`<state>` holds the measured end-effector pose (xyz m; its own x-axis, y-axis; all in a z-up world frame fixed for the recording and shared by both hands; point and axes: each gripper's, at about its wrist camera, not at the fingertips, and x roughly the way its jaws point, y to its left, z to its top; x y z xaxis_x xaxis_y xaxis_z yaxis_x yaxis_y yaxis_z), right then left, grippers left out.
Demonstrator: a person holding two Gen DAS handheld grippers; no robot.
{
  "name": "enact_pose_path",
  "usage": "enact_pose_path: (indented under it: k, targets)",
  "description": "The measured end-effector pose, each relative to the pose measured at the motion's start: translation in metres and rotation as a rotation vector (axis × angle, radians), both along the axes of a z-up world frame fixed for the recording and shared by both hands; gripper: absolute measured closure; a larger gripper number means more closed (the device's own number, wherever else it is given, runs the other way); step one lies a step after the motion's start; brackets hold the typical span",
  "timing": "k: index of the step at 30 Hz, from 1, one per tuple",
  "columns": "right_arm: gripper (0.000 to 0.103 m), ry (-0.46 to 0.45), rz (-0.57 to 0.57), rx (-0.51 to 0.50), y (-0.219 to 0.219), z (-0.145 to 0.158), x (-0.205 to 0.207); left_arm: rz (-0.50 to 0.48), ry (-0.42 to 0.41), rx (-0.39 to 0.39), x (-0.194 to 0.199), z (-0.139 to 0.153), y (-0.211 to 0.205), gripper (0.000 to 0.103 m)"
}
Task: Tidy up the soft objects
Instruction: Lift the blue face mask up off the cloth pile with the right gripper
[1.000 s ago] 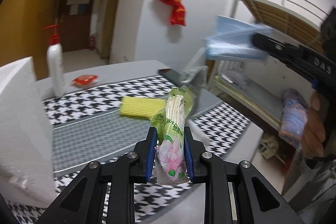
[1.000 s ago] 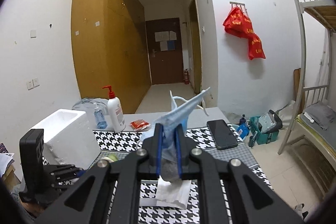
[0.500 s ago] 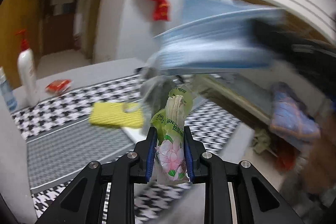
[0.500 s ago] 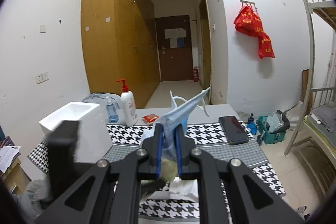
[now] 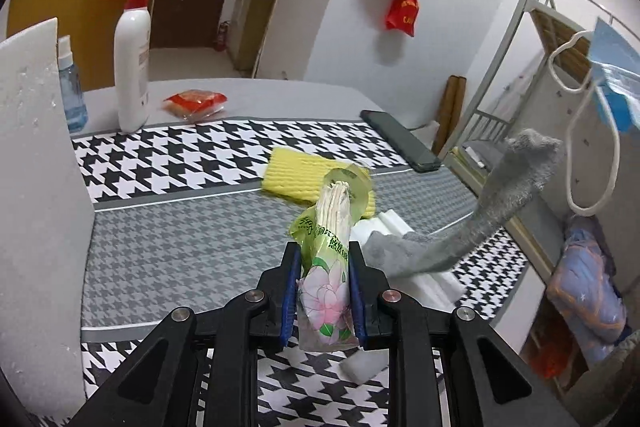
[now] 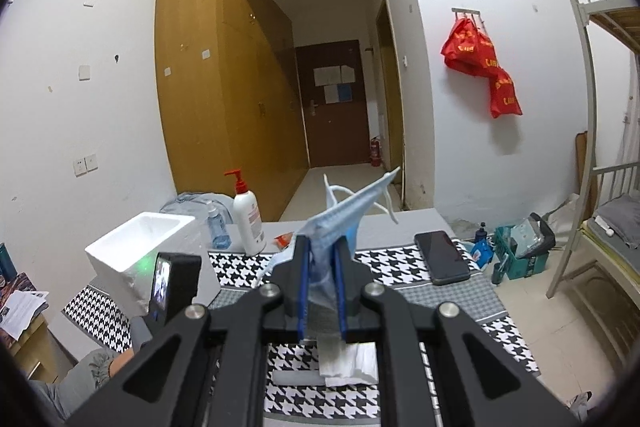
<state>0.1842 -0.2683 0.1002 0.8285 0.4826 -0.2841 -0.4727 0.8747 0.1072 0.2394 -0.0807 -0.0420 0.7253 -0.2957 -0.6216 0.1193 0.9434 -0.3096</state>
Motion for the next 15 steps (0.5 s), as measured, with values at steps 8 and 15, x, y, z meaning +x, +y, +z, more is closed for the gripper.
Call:
enact_pose_path:
  k: [8,15]
  targets:
    - [0.088,-0.037,0.021,0.013,0.001,0.014,-0.002,-0.015,-0.038,0.015,-0.016,0.012,-0.002,0.079]
    - [0.089,0.020,-0.004,0.012,0.005,0.006,0.013,-0.010,-0.058,0.018,-0.025,0.021,0.003,0.079]
